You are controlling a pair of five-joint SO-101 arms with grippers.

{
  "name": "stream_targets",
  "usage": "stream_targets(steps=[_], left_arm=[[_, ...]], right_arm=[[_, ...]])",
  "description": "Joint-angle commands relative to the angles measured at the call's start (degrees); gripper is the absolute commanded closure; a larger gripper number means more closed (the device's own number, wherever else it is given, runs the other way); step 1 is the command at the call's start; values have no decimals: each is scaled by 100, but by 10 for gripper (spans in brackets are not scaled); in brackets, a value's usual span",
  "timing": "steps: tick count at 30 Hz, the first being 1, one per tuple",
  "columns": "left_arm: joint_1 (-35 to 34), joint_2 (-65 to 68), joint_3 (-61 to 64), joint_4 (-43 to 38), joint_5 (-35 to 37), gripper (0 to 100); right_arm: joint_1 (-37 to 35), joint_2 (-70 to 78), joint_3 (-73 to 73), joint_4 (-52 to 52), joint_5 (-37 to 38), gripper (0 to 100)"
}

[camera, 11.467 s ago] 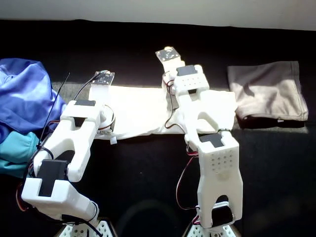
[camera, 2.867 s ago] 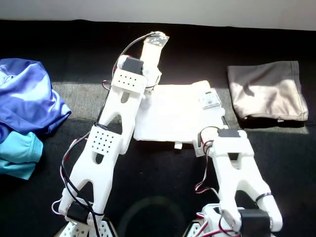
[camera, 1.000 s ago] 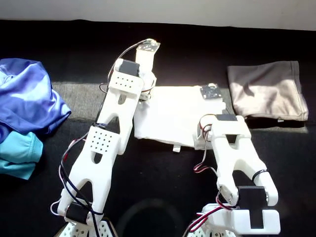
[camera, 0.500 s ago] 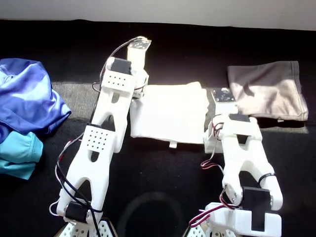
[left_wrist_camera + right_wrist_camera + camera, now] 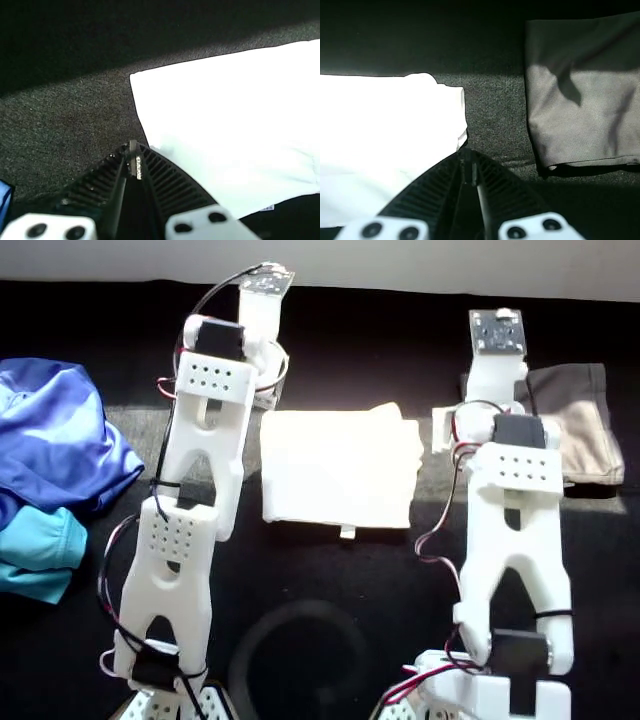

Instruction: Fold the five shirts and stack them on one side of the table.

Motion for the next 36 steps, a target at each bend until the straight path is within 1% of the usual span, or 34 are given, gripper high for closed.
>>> stream_targets(steps=[1,2,3,5,8,11,13,15,18,22,26,31,34,36], left_arm=[[110,-1604,2466,26,211,990],[127,-1903,3169,9,220,990],[180,-2202,3881,-176,220,990],[224,-2782,5297,-862,211,990],[189,-3662,7213,-2154,202,990],[119,-4374,8576,-3068,202,990],[48,-4690,9086,-3429,202,990],[4,-4857,9270,-3569,202,990],[66,-4884,9297,-3613,220,990],[418,-4884,9349,-3824,237,990],[857,-4884,9341,-3903,246,990],[1437,-4875,9358,-3886,246,990],[1508,-4760,9525,-4185,246,990],[1481,-4611,9640,-4422,246,990]], right_arm=[[-391,1147,-1604,409,-176,993],[-497,1499,-1982,514,-185,993],[-585,1842,-2343,611,-185,993],[-743,2492,-3055,778,-185,993],[-963,3345,-4057,1051,-185,993],[-1156,4154,-4971,1358,-185,993],[-1200,4664,-5420,1490,-185,993],[-1165,5138,-5798,1657,-185,993],[-919,5648,-6369,2079,-185,993],[-532,6079,-7064,2536,-176,993],[-233,6369,-7451,2932,-149,993],[-101,6501,-7952,3099,-141,993],[-92,6457,-8330,3160,-141,993],[-119,6457,-8787,3468,-149,993]])
